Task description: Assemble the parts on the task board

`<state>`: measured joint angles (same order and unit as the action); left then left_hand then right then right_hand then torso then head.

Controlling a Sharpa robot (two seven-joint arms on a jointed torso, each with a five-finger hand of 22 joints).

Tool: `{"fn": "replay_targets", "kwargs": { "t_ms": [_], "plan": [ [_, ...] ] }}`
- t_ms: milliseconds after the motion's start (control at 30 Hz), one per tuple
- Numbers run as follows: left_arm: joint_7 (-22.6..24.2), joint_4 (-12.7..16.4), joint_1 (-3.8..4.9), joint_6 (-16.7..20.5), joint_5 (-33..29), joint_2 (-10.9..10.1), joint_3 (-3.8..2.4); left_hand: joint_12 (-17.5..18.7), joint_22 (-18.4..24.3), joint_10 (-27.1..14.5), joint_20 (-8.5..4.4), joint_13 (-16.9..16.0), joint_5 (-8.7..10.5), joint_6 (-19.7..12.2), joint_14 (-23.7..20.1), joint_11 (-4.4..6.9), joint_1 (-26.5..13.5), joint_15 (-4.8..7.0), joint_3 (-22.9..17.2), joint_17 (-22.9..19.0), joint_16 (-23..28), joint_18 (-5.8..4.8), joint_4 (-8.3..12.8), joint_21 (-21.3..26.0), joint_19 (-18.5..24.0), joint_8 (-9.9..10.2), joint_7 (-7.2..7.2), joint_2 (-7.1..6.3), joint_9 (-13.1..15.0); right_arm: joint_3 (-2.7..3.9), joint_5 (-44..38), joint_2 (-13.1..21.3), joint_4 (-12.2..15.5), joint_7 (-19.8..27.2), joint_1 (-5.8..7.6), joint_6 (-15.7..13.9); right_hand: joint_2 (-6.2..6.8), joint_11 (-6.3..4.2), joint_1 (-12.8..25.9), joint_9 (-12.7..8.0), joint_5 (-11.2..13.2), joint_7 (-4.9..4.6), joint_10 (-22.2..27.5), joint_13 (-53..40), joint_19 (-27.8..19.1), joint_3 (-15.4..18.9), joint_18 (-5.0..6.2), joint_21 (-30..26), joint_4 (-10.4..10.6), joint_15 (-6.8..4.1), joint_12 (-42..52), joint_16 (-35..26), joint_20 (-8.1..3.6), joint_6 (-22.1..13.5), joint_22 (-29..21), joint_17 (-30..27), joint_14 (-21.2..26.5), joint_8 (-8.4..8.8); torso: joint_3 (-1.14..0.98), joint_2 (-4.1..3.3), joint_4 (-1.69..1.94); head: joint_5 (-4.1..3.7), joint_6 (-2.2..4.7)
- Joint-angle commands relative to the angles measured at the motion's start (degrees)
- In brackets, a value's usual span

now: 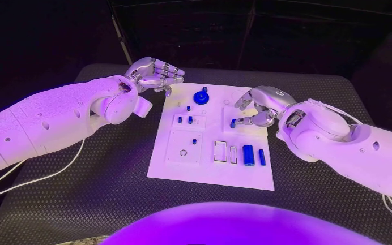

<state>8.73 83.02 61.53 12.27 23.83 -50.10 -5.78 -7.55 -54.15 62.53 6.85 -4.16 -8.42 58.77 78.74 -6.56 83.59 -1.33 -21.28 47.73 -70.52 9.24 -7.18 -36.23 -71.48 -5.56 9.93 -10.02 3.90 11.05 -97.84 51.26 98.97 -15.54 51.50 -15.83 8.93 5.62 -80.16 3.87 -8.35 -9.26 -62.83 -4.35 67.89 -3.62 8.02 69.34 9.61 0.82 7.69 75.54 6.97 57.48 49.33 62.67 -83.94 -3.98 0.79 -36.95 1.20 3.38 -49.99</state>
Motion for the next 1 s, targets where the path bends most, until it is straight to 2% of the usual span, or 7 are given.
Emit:
{"fn": "replay_targets", "kwargs": {
  "t_ms": [33,133,267,633,1000],
  "plan": [
    [0.22,0.17,0.07,-0.61,-0.27,-0.02,-0.06,-0.37,0.07,-0.3,0.0,0.07,-0.01,-0.04,-0.41,0.04,-0.52,0.02,-0.01,-0.01,0.15,0.75,0.42,0.35,0.4,-0.13,0.46,0.14,-0.05,0.05,-1.77,-0.63,-0.59,-1.69,0.06,5.1,-0.25,0.16,-0.66,0.06,0.04,-0.17,0.32,0.01,-0.45,0.51,-0.19,-0.19,0.08,0.11,0.43,-0.09,0.09,-0.24,-0.04,-0.13,-1.35,0.08,-0.05,-0.02,0.14,0.08,-0.01],
    [0.24,0.22,0.07,-0.59,-0.27,-0.06,-0.06,-0.37,0.07,-0.3,0.0,0.07,-0.01,-0.04,-0.41,0.04,-0.52,0.02,-0.01,-0.01,0.15,0.75,0.42,0.35,0.4,-0.13,0.46,0.14,-0.05,0.05,-1.91,-1.38,-1.4,-1.59,0.05,6.38,-0.66,0.14,-1.09,0.07,-0.05,-0.15,0.21,-0.02,-0.44,0.79,-0.18,-0.22,0.11,0.09,0.68,-0.13,0.08,-0.14,-0.07,-0.23,-1.33,0.05,-0.04,-0.02,0.11,0.14,-0.01],
    [0.29,0.29,0.07,-0.53,-0.27,-0.09,-0.06,-0.37,0.07,-0.3,0.0,0.07,-0.01,-0.04,-0.41,0.04,-0.52,0.02,-0.01,-0.01,0.15,0.75,0.42,0.35,0.4,-0.13,0.46,0.14,-0.05,0.03,-1.97,-2.4,-2.4,-1.11,0.05,7.65,-1.85,0.05,-2.34,0.11,-0.31,-0.12,-0.27,-0.08,-0.26,1.12,-0.21,-0.17,0.0,0.03,1.34,-0.39,0.02,0.28,0.06,-0.75,-1.21,-0.08,-0.04,-0.06,-0.01,0.29,-0.01],
    [0.43,0.27,0.07,-0.53,-0.27,-0.03,-0.06,-0.45,0.1,-0.37,0.02,0.05,-0.02,-0.03,-0.41,0.04,-0.53,0.01,-0.01,0.09,0.09,0.76,0.44,0.41,0.41,-0.16,0.45,0.21,-0.04,-0.11,-1.73,-4.58,-5.02,0.57,0.03,8.89,-4.94,-0.59,-5.75,0.27,-0.15,0.26,-2.8,0.2,0.95,-0.54,-0.5,0.84,-0.39,-0.51,2.21,0.11,-0.42,2.48,1.76,-0.09,-1.48,-0.67,-0.07,0.0,0.0,0.29,-0.01],
    [0.46,0.23,0.08,-0.56,-0.27,-0.02,-0.06,-0.45,0.1,-0.37,0.02,0.05,-0.02,-0.03,-0.41,0.04,-0.53,0.01,-0.01,0.09,0.09,0.76,0.44,0.41,0.41,-0.16,0.45,0.21,-0.04,-0.43,-1.71,-5.81,-6.66,1.09,0.02,10.48,-6.0,-1.33,-7.92,0.31,0.37,0.9,-5.34,0.48,1.68,-2.98,-0.71,1.67,-0.45,-1.1,1.71,0.62,-0.97,4.85,3.03,0.5,-1.69,-1.11,-0.06,-0.02,-0.06,0.35,-0.01]
  ]
}}
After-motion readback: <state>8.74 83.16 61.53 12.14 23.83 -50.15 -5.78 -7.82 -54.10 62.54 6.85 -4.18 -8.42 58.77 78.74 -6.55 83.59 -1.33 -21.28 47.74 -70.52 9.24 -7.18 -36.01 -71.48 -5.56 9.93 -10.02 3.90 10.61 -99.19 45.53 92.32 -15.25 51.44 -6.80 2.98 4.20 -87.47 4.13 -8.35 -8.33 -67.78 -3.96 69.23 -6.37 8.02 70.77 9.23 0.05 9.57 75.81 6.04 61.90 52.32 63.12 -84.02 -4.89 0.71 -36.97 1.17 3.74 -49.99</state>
